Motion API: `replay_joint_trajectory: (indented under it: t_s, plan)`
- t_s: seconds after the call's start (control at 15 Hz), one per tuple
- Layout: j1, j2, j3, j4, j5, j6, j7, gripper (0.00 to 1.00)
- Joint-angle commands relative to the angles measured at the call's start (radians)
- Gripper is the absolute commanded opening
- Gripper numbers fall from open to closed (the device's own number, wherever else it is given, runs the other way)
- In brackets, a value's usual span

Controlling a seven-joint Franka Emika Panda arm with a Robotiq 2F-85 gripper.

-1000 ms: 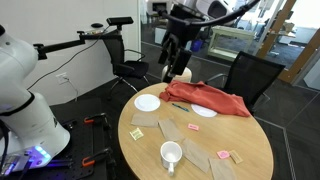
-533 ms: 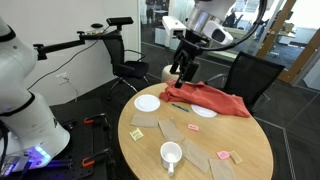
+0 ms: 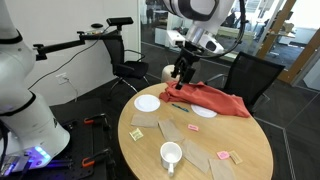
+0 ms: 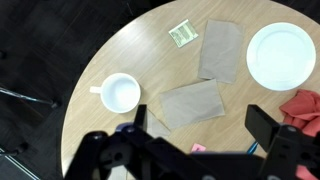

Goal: Put the marker in the mug

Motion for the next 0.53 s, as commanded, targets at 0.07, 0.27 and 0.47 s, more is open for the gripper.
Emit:
replay_joint_trajectory:
  t_s: [0.07, 0.27, 0.47]
  plan:
    - [0.046, 0.048, 0.02, -0.008, -0.053, 0.165, 0.141, 1.0]
    - [0.079, 0.089, 0.023, -0.019, -0.094, 0.298, 0.224, 1.0]
    - [0.11, 0.153, 0.019, -0.004, -0.105, 0.41, 0.317, 1.0]
